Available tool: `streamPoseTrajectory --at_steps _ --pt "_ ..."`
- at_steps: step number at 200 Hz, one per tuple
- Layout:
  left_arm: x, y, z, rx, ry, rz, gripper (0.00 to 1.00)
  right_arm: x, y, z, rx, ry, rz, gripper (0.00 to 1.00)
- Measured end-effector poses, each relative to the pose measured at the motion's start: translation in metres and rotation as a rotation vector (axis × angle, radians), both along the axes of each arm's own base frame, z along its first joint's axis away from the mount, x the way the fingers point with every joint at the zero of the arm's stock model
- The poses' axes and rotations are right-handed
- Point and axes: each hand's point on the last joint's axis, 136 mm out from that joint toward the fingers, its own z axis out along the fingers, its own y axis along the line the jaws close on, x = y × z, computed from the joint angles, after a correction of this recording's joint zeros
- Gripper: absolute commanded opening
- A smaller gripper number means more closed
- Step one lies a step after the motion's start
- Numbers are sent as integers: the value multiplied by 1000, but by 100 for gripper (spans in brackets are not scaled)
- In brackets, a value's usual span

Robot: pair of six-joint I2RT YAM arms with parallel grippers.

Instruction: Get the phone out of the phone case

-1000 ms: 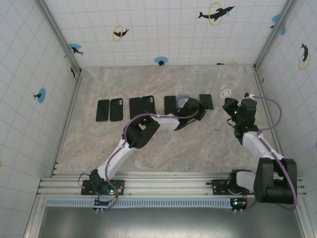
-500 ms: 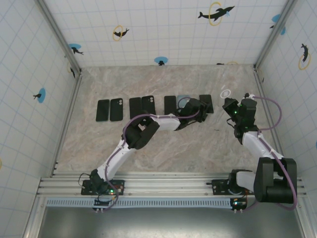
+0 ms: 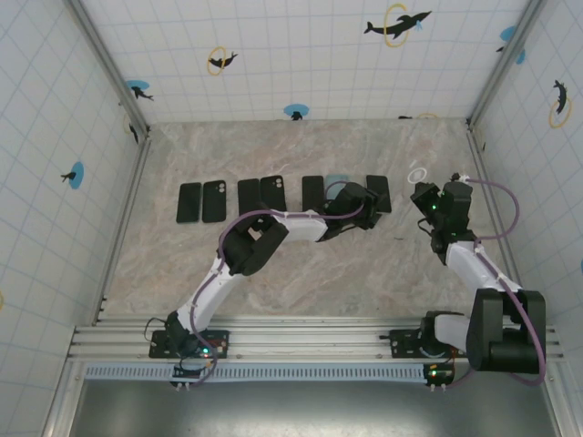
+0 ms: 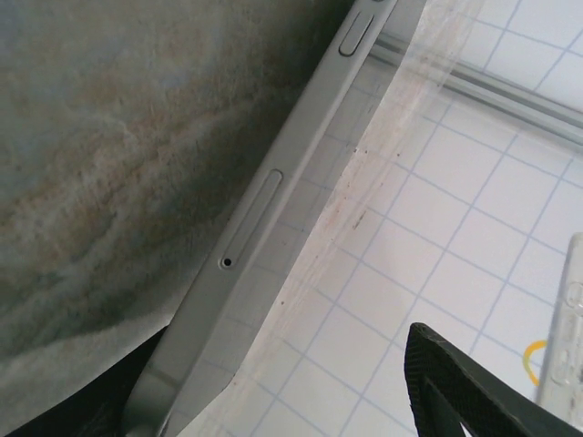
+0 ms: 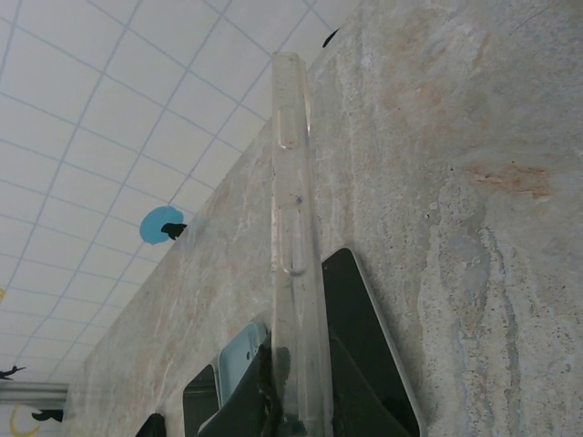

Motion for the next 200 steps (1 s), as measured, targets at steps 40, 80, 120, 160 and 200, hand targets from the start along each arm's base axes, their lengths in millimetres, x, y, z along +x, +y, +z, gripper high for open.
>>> streamPoseTrajectory --at_steps 40,80,120,160,200 --pt "-3 -2 5 -48 30 3 66 1 -2 -9 -8 25 0 0" --pt "-10 2 -5 -67 82 12 66 3 -4 -20 -10 56 -1 0" --pt "-7 -1 6 -120 81 19 65 5 -3 -21 -9 59 6 0" --pt "-6 -3 10 -129 77 19 65 5 -3 -21 -13 58 12 0" --pt "-6 2 18 -63 27 -7 66 8 1 -27 -6 60 65 0"
